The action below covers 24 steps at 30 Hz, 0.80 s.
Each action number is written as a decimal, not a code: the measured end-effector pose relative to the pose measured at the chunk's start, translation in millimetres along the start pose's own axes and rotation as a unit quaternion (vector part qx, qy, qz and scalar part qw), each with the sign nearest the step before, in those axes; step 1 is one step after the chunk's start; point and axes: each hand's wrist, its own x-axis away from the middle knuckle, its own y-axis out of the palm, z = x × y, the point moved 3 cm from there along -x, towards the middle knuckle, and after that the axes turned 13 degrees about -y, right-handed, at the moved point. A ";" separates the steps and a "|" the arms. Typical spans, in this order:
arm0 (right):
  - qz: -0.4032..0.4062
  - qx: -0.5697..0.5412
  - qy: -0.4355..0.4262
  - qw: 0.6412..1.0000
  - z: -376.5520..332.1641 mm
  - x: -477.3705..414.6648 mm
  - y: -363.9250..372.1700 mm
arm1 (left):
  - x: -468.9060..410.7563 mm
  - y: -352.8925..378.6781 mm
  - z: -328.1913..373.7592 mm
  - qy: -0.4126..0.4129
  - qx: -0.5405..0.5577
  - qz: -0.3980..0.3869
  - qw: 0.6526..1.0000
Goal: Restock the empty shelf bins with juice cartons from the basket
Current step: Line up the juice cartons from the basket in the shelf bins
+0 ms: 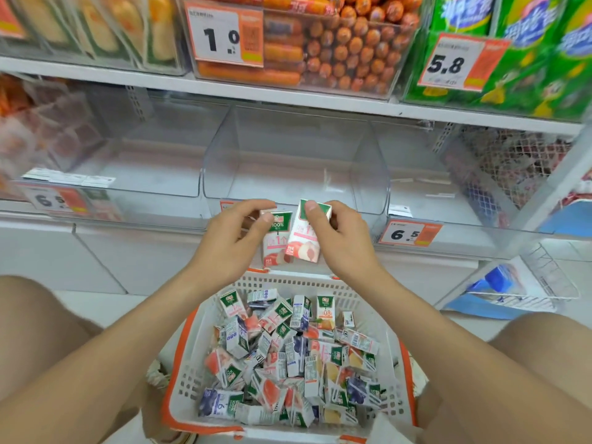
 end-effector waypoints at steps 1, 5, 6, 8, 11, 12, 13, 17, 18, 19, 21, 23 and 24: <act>-0.003 -0.020 0.024 1.000 1.3 -2.6 -1.0 | -1.4 -2.6 0.9 -0.005 0.024 0.010 1.000; -0.014 -0.138 0.064 0.988 2.8 -6.3 -0.1 | -5.0 -8.9 5.1 -0.062 0.139 0.005 0.988; -0.012 -0.149 0.068 0.986 2.2 -6.5 0.4 | -5.7 -10.8 5.6 -0.076 0.164 0.002 0.984; -0.013 -0.156 0.061 0.986 -2.1 -6.2 1.7 | -6.8 -17.0 7.7 -0.081 0.184 -0.004 0.980; -0.009 -0.165 0.039 0.985 -11.9 -5.6 7.2 | -8.5 -34.9 12.9 -0.060 0.124 -0.023 0.990; -0.007 -0.164 0.029 0.986 -16.5 -5.6 9.8 | -9.6 -43.2 13.8 -0.054 0.095 -0.024 0.994; -0.005 -0.161 0.016 0.987 -21.9 -5.9 13.0 | -10.4 -52.0 14.1 -0.043 0.067 -0.022 0.997; -0.012 -0.154 -0.044 0.987 -49.6 -16.0 32.3 | -19.6 -98.7 8.0 0.004 -0.050 0.025 0.998; -0.019 -0.163 -0.055 0.985 -57.5 -20.6 38.7 | -23.9 -112.3 3.7 -0.006 -0.070 0.034 0.997; -0.025 -0.170 -0.062 0.983 -65.4 -26.2 46.0 | -27.7 -125.8 0.8 -0.019 -0.092 0.039 0.995; -0.034 -0.161 -0.080 0.983 -81.1 -40.2 63.3 | -35.2 -152.8 -3.5 -0.026 -0.144 0.055 0.988; -0.034 -0.125 -0.115 0.985 -97.4 -56.9 83.1 | -44.6 -178.4 -6.8 -0.007 -0.188 0.075 0.979; -0.035 -0.094 -0.139 0.985 -105.8 -65.6 93.7 | -50.9 -190.7 -9.7 0.001 -0.210 0.085 0.974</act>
